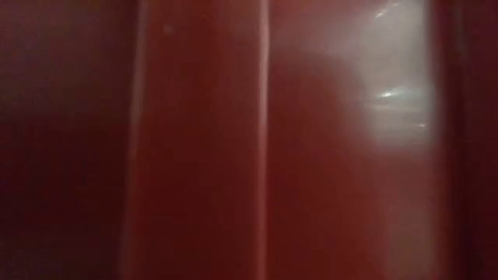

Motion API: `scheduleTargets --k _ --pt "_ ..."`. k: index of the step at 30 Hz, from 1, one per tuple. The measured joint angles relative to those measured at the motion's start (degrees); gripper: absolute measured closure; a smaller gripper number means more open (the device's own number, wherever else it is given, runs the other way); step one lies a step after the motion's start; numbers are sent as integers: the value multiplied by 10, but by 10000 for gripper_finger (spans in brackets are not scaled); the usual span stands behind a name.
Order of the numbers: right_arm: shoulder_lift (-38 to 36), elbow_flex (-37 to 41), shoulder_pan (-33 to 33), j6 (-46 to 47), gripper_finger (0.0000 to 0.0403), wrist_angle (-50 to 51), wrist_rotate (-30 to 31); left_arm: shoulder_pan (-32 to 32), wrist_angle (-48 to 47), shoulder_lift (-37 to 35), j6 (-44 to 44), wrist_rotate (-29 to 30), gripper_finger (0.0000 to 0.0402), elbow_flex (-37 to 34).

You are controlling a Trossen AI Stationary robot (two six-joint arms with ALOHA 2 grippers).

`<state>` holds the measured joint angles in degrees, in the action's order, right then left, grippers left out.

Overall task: Sort blocks
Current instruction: Assemble the bin divider into the red bin

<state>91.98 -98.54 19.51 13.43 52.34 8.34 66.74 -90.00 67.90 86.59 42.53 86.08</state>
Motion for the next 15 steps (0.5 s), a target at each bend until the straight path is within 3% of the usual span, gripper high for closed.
scheduleTargets --k 8,11,15 --pt "1 0 0 -1 403 0 -8 -1 4 1 -14 -56 401 1" --pt "2 0 -1 -5 403 -7 -35 -1 7 5 -14 -99 401 1" --pt "3 0 -2 -5 403 -11 -76 -1 4 3 -16 -110 401 1"
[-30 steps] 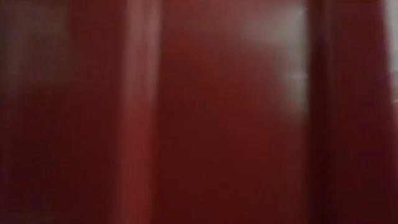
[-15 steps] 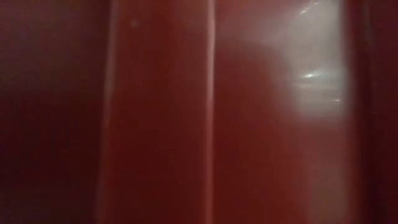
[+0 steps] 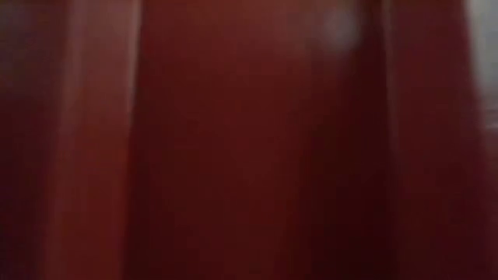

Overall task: Sort blocks
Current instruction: Assemble the bin divider into the red bin

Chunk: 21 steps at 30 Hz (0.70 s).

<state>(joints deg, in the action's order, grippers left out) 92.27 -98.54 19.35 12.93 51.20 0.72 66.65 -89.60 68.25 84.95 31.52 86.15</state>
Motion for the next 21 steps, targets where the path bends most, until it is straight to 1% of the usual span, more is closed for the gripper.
scheduleTargets --k 8,14,21 --pt "-9 0 0 23 403 -4 -52 -1 -1 4 -14 5 401 0" --pt "-12 0 0 35 403 -7 -59 -5 -4 17 -13 13 400 0" --pt "-10 -1 1 37 403 9 -65 -23 -6 49 -41 9 397 -1"
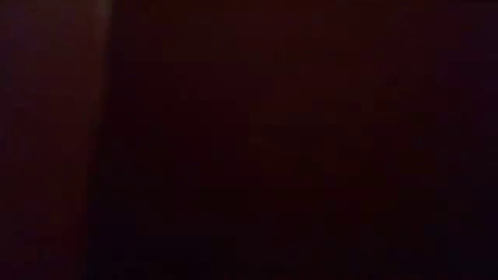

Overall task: Sort blocks
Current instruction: Assemble the bin divider into the red bin

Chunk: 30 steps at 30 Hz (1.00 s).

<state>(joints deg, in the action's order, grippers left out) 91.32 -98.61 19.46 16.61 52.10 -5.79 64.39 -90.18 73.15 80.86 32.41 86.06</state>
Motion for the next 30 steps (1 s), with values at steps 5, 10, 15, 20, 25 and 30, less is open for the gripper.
scheduleTargets --k 5,10,15,20,25,30 --pt "12 -1 2 3 403 14 7 -3 -1 14 -6 -5 387 0" --pt "18 -1 7 5 403 24 67 -3 5 11 20 -10 384 -1" --pt "19 0 7 15 403 25 118 -3 14 0 20 -11 389 3" --pt "30 0 11 13 403 29 142 -3 13 -1 7 -10 391 3" --pt "46 0 15 3 403 29 152 -3 8 -1 7 -4 392 3" --pt "53 0 14 -3 403 29 152 -3 10 3 14 -14 392 5"
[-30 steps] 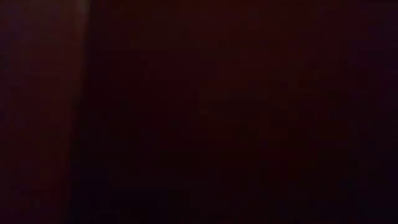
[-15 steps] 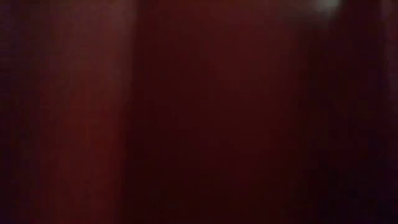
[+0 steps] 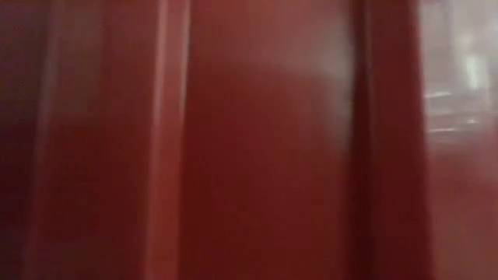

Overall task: Sort blocks
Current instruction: Assemble the bin divider into the red bin

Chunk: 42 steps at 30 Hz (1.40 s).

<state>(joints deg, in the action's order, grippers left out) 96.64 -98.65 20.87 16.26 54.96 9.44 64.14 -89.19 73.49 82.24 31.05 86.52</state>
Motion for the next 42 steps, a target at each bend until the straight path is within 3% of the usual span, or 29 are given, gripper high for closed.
scheduleTargets --k 16,25,35,42 --pt "7 2 -6 0 403 1 -15 -2 1 97 34 -46 392 -21" --pt "35 0 -6 -7 403 -1 -35 -12 7 86 41 -88 391 -35" --pt "50 -2 -6 -13 403 -3 -27 -13 7 68 41 -89 385 -35" --pt "46 -76 -14 -57 403 -8 -17 -13 4 67 41 -84 385 -35"
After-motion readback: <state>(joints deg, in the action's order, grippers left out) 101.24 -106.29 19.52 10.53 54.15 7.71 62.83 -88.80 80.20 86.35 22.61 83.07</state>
